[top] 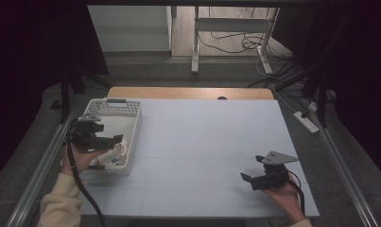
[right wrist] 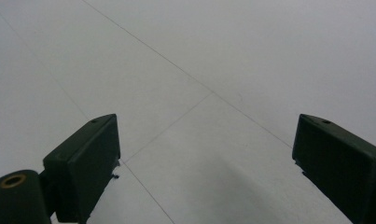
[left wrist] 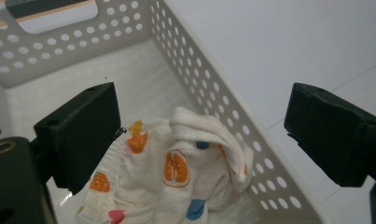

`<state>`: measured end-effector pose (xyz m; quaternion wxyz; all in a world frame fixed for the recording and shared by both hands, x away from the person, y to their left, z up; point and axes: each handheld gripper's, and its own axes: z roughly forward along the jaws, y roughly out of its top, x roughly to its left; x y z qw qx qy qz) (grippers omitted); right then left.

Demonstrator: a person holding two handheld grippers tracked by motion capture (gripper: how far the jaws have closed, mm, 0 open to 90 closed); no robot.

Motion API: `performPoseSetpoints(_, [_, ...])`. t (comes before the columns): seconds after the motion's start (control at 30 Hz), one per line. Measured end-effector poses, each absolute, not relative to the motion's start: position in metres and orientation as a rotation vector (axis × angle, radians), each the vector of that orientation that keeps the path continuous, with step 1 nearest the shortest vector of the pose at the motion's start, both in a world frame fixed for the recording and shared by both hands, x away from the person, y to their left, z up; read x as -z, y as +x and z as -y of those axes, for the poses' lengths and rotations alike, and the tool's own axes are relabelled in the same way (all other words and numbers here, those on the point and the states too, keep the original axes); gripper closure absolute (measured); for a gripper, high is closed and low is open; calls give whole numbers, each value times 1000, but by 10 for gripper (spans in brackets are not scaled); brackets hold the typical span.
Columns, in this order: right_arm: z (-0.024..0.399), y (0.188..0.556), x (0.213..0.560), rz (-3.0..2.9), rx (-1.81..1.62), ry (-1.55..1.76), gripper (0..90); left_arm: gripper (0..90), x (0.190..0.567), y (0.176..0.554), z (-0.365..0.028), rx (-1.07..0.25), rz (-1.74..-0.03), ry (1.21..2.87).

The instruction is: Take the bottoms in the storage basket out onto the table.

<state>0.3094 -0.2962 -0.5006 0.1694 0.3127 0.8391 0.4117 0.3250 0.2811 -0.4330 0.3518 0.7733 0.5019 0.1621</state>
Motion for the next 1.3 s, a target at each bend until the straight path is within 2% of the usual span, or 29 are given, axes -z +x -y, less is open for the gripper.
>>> performPoseSetpoints(0.63, [295,310,502,-2400,-1150,886,77,117,452,341,-287,-316,-1392,2073])
performPoseSetpoints(1.3, [294,311,503,-2410,-1147,888,77,121,460,362,-278,-222,-1394,2223])
